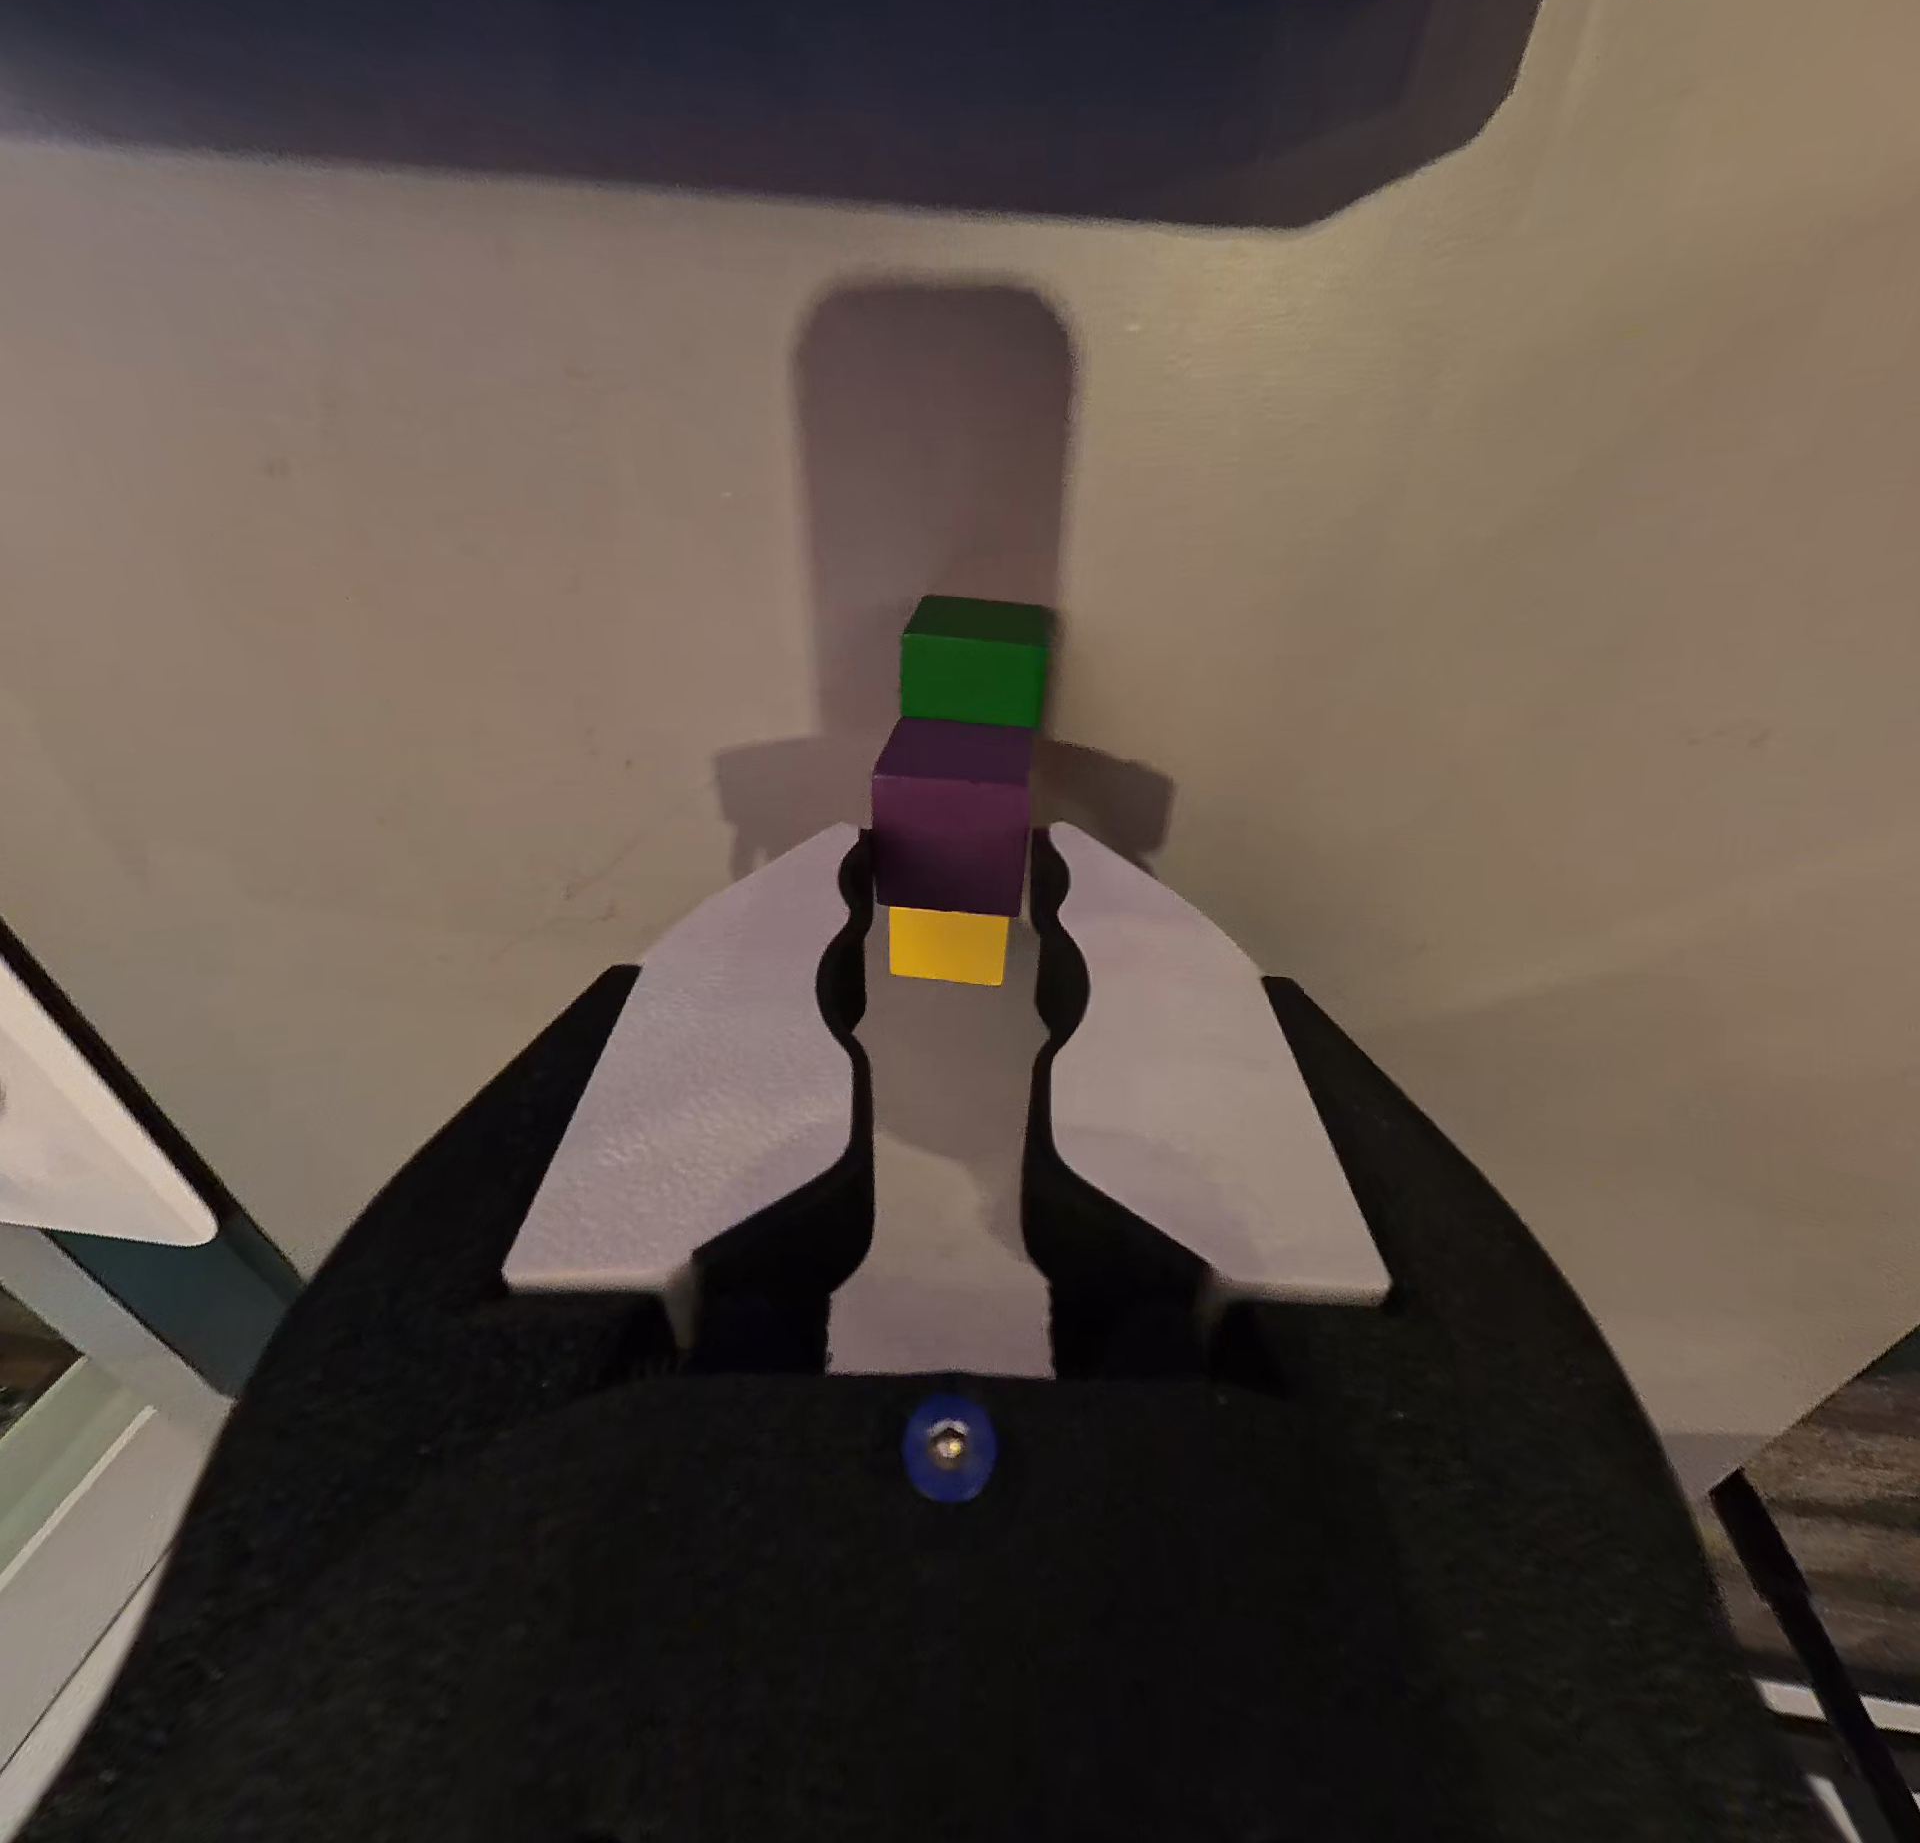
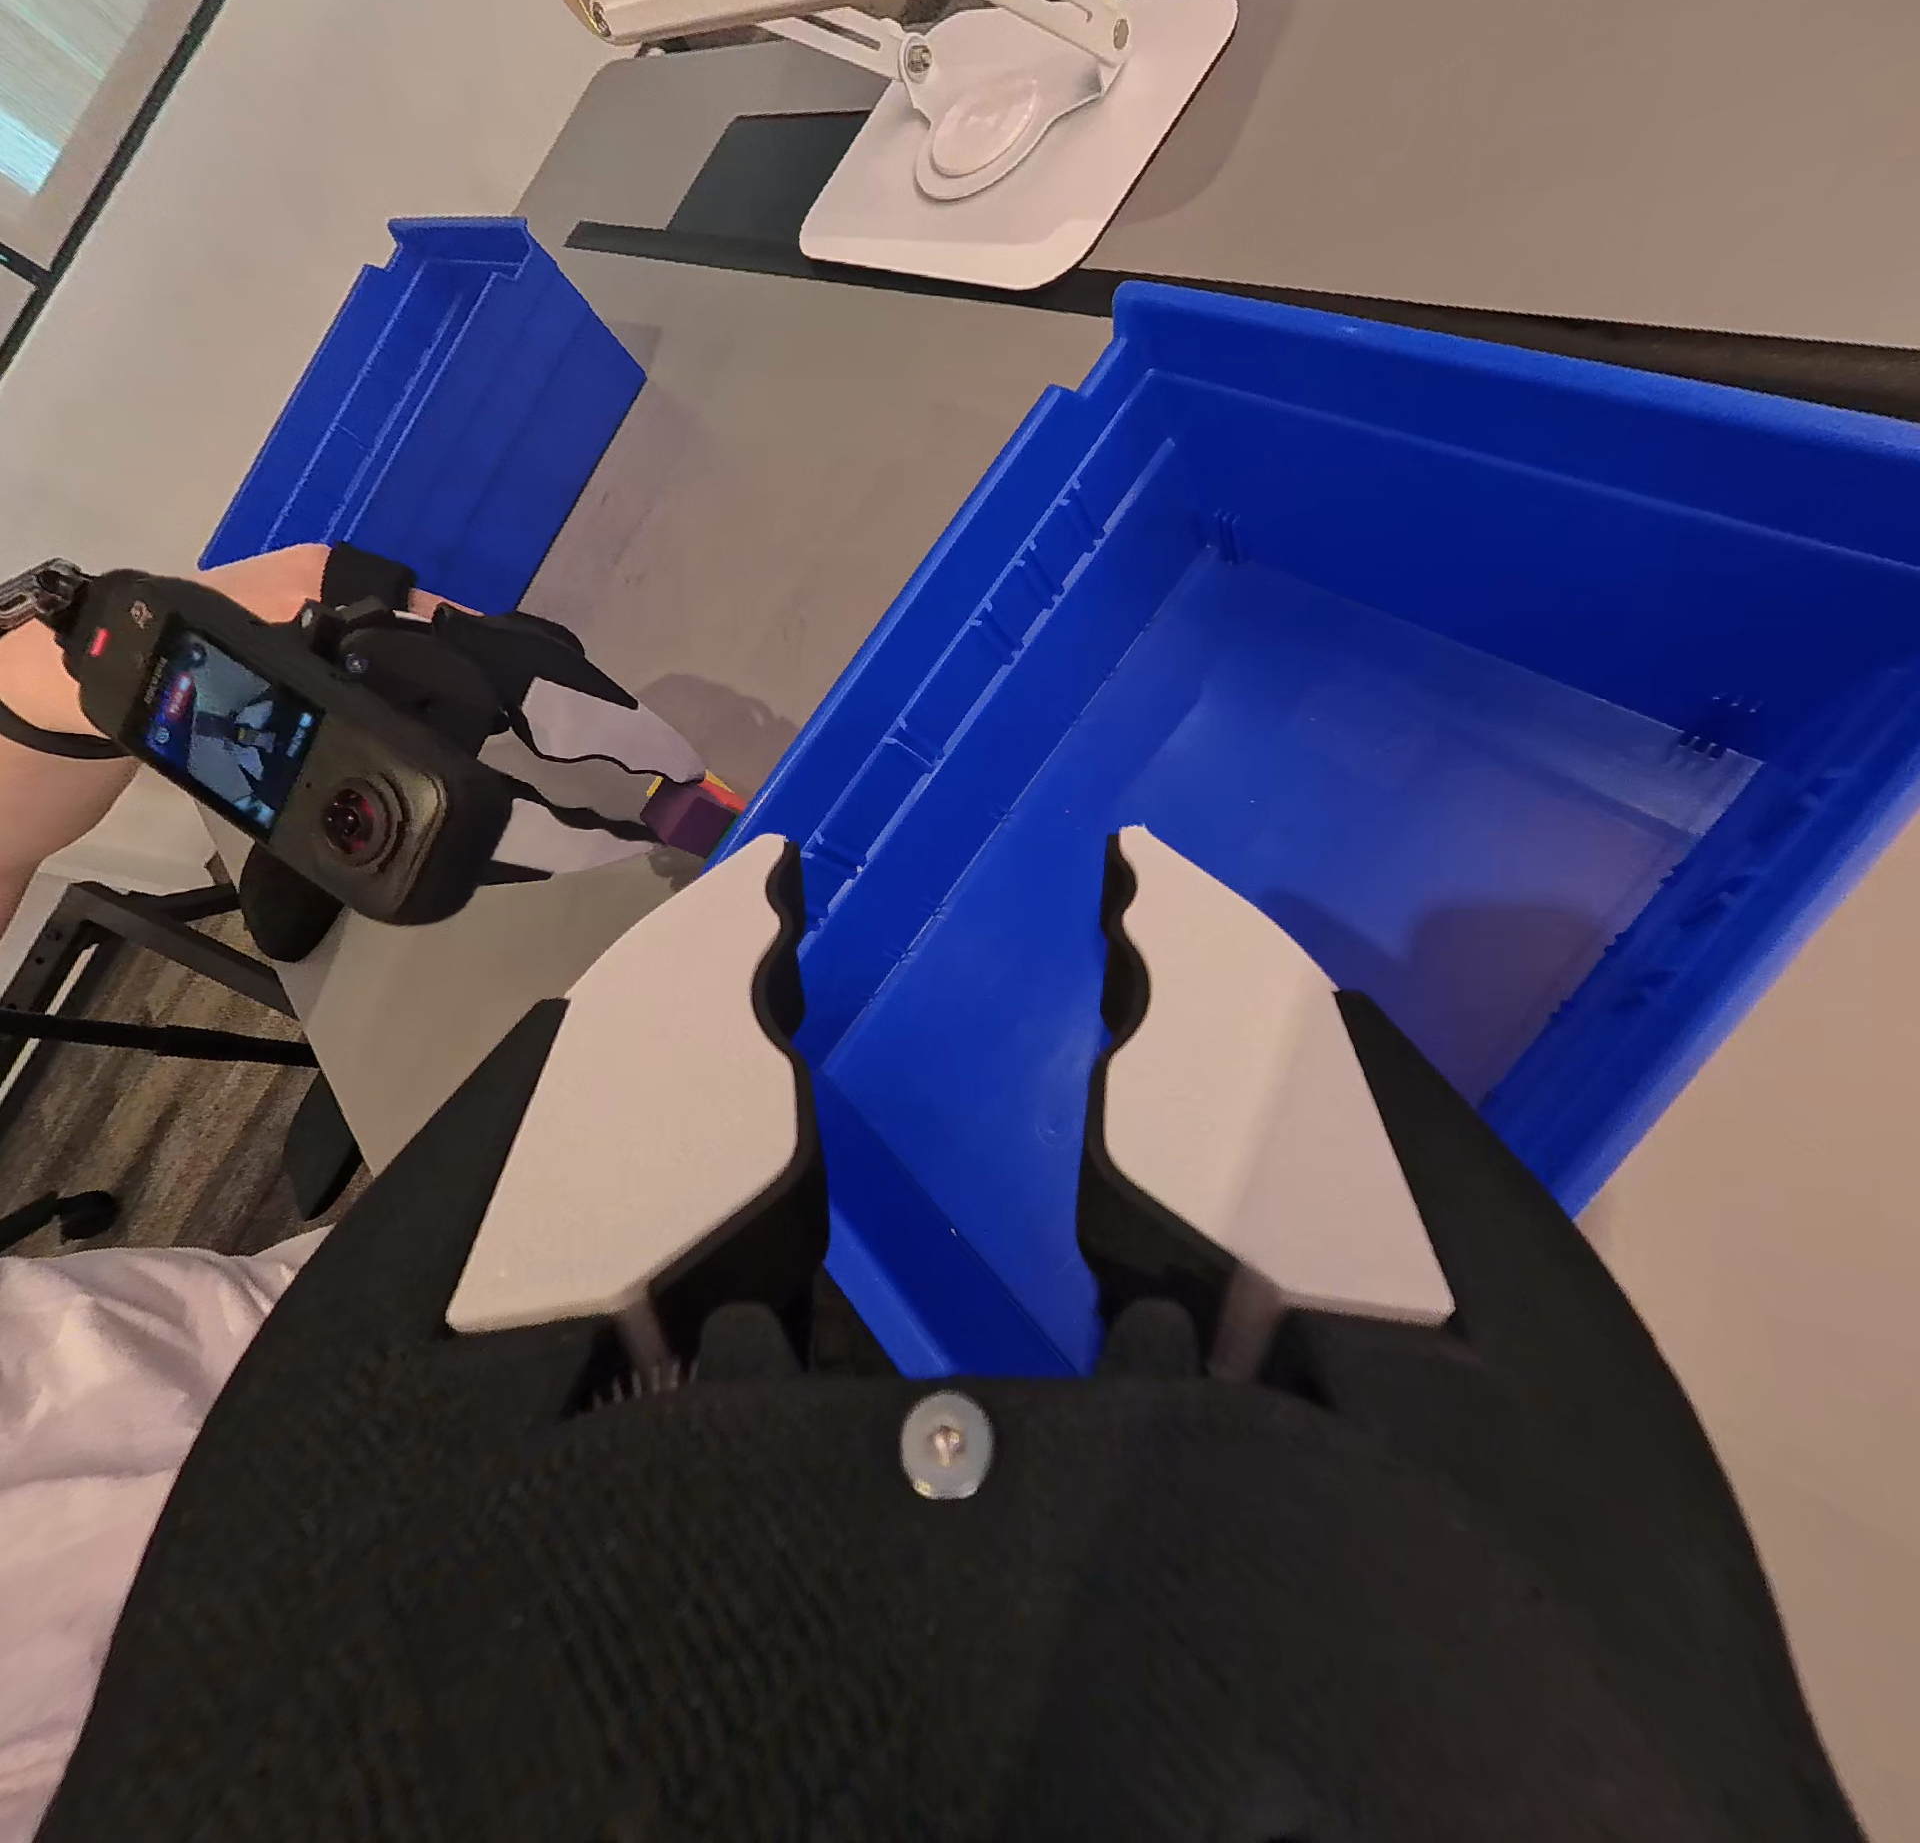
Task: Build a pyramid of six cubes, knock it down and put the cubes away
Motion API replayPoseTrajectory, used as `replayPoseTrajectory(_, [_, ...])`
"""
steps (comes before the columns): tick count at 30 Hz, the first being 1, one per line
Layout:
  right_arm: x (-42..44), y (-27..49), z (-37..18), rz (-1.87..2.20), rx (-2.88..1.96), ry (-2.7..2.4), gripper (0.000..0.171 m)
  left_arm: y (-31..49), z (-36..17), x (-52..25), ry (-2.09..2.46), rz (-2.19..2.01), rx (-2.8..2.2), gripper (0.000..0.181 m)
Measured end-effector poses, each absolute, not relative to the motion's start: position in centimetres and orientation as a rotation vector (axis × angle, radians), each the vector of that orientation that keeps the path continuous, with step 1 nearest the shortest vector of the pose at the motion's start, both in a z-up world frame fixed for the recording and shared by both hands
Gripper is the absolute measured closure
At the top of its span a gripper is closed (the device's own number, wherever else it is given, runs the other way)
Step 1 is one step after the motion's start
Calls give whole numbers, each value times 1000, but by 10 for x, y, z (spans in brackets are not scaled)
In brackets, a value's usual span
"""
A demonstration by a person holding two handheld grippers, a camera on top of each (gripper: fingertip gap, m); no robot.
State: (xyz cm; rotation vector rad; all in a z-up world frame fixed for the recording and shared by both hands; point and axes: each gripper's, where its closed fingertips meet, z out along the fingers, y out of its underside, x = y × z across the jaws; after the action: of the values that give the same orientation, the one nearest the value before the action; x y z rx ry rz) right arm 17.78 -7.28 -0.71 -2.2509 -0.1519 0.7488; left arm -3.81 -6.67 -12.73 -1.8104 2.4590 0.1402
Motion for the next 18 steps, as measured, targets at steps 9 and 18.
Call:
replayPoseTrajectory(9, [184,-75,-8,758,-2241,-126,115,-57,-64,-35,2310,86,-1732,140])
replayPoseTrajectory(18, [181,-76,-9,764,-2242,-122,115,25,66,-158,1721,-12,-1901,144])
